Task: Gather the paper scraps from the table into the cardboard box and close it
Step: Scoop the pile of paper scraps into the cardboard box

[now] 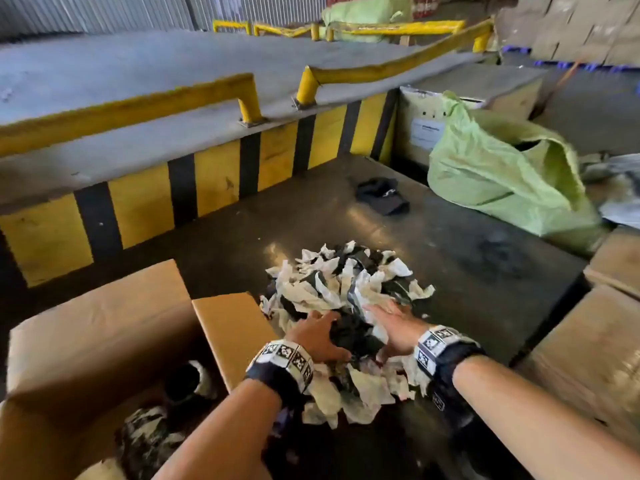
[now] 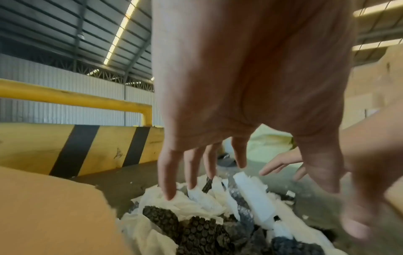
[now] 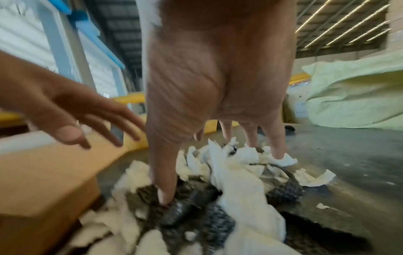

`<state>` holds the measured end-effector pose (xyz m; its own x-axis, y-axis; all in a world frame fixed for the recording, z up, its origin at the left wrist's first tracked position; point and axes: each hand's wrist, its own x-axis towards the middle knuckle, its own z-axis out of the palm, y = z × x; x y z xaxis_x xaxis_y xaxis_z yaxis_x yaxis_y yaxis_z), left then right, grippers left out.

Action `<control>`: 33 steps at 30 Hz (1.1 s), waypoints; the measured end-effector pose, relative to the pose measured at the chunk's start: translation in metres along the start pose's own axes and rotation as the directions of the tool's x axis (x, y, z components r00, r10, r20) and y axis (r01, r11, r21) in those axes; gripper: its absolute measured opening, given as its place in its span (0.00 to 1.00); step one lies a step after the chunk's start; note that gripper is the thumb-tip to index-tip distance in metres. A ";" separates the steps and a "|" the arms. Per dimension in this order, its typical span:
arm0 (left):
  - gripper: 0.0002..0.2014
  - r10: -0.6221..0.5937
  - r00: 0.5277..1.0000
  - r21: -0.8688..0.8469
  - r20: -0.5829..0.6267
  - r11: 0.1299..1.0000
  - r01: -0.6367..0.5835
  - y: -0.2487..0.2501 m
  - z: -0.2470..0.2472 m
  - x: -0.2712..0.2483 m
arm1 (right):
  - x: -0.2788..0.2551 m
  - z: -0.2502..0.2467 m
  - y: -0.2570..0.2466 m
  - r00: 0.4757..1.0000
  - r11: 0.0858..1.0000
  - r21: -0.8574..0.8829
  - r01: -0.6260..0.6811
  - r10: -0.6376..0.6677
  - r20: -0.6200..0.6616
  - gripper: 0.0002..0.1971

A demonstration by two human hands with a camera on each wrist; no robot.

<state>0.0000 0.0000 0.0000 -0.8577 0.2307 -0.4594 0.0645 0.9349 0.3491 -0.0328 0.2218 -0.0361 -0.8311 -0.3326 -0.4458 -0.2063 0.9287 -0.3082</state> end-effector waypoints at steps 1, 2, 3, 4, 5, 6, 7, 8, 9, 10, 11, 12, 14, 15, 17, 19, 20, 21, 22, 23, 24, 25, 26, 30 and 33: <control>0.52 -0.041 0.999 0.019 0.033 0.999 0.041 0.003 0.001 0.020 | 0.011 -0.001 0.007 0.998 1.000 -0.002 0.007 -0.007 0.062 0.62; 0.57 -0.101 0.994 0.042 0.050 0.994 0.099 0.008 -0.001 0.034 | 0.021 -0.001 0.014 0.995 1.000 -0.013 -0.002 0.003 0.100 0.67; 0.61 -0.159 0.985 0.076 0.069 0.985 0.153 0.010 0.000 0.050 | 0.029 -0.002 0.018 0.989 0.999 -0.044 -0.011 0.017 0.144 0.71; 0.64 -0.212 0.975 0.109 0.062 0.973 0.205 0.011 -0.002 0.066 | 0.040 0.001 0.023 0.985 0.998 -0.055 -0.024 0.033 0.169 0.72; 0.66 -0.253 0.966 0.145 0.054 0.959 0.243 0.011 0.000 0.080 | 0.052 0.005 0.030 0.980 0.998 -0.053 -0.040 0.049 0.191 0.72; 0.69 -0.287 0.956 0.162 0.053 0.947 0.276 0.011 0.003 0.093 | 0.061 0.008 0.034 0.976 0.998 -0.052 -0.037 0.048 0.211 0.72; 0.71 -0.318 0.947 0.166 0.055 0.938 0.305 0.008 0.008 0.105 | 0.069 0.011 0.037 0.974 0.998 -0.059 -0.038 0.050 0.222 0.73; 0.73 -0.343 0.937 0.159 0.058 0.930 0.331 0.003 0.014 0.118 | 0.078 0.015 0.042 0.972 0.996 -0.078 -0.032 0.049 0.231 0.74; 0.74 -0.366 0.928 0.135 0.075 0.925 0.354 -0.003 0.022 0.129 | 0.084 0.021 0.045 0.969 0.995 -0.086 -0.049 0.068 0.237 0.75; 0.74 -0.381 0.919 0.097 0.102 0.923 0.372 -0.007 0.030 0.138 | 0.091 0.028 0.048 0.970 0.995 -0.083 -0.056 0.074 0.232 0.75; 0.74 -0.383 0.914 0.066 0.133 0.924 0.378 -0.009 0.039 0.144 | 0.095 0.033 0.049 0.973 0.995 -0.088 -0.054 0.072 0.218 0.73; 0.73 -0.380 0.909 0.042 0.169 0.924 0.379 -0.011 0.047 0.148 | 0.098 0.038 0.050 0.976 0.994 -0.100 -0.047 0.067 0.205 0.68; 0.71 -0.372 0.903 0.027 0.216 0.927 0.375 -0.011 0.062 0.154 | 0.102 0.045 0.050 0.982 0.993 -0.112 -0.040 0.060 0.179 0.51; 0.70 -0.368 0.905 0.035 0.213 0.929 0.369 -0.011 0.070 0.158 | 0.106 0.048 0.052 0.984 0.993 -0.117 -0.033 0.053 0.171 0.42; 0.67 -0.373 0.914 0.078 0.157 0.928 0.365 -0.010 0.082 0.165 | 0.116 0.053 0.053 0.986 0.990 -0.142 -0.013 0.036 0.160 0.31; 0.59 -0.346 0.935 0.100 0.080 0.936 0.338 -0.009 0.087 0.170 | 0.125 0.056 0.052 0.990 0.988 -0.152 0.008 0.014 0.143 0.24; 0.51 -0.320 0.946 0.084 0.049 0.945 0.315 -0.008 0.088 0.171 | 0.127 0.056 0.051 0.989 0.989 -0.149 0.008 0.014 0.146 0.21; 0.43 -0.297 0.955 0.065 0.020 0.953 0.295 -0.007 0.087 0.171 | 0.129 0.056 0.050 0.990 0.990 -0.142 0.007 0.013 0.139 0.18; 0.38 -0.282 0.959 0.055 -0.004 0.958 0.282 -0.006 0.086 0.170 | 0.131 0.056 0.049 0.993 0.992 -0.125 0.004 0.011 0.122 0.15; 0.35 -0.268 0.963 0.049 -0.025 0.962 0.269 -0.005 0.084 0.168 | 0.132 0.057 0.049 0.995 0.994 -0.106 -0.003 0.014 0.101 0.14; 0.33 -0.258 0.965 0.035 -0.040 0.965 0.260 -0.004 0.081 0.166 | 0.135 0.062 0.050 0.997 0.997 -0.080 -0.019 0.026 0.078 0.14; 0.32 -0.248 0.968 0.010 -0.049 0.969 0.248 -0.004 0.079 0.164 | 0.137 0.065 0.051 0.998 0.999 -0.045 -0.030 0.032 0.055 0.14; 0.31 -0.238 0.970 -0.023 -0.059 0.971 0.237 -0.004 0.074 0.161 | 0.138 0.067 0.051 0.999 0.999 -0.023 -0.038 0.039 0.035 0.15; 0.27 -0.206 0.964 -0.126 -0.168 0.974 0.186 -0.002 0.049 0.150 | 0.129 0.041 0.037 0.995 0.993 0.080 -0.086 0.089 -0.038 0.17; 0.23 -0.184 0.951 -0.162 -0.249 0.976 0.146 0.005 0.017 0.135 | 0.118 0.009 0.022 0.990 0.987 0.137 -0.081 0.095 -0.105 0.16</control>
<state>-0.1071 0.0402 -0.0744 -0.9545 -0.0198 -0.2977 -0.1453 0.9023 0.4059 -0.1314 0.2017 -0.1029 -0.8967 -0.2233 -0.3821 -0.0662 0.9213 -0.3831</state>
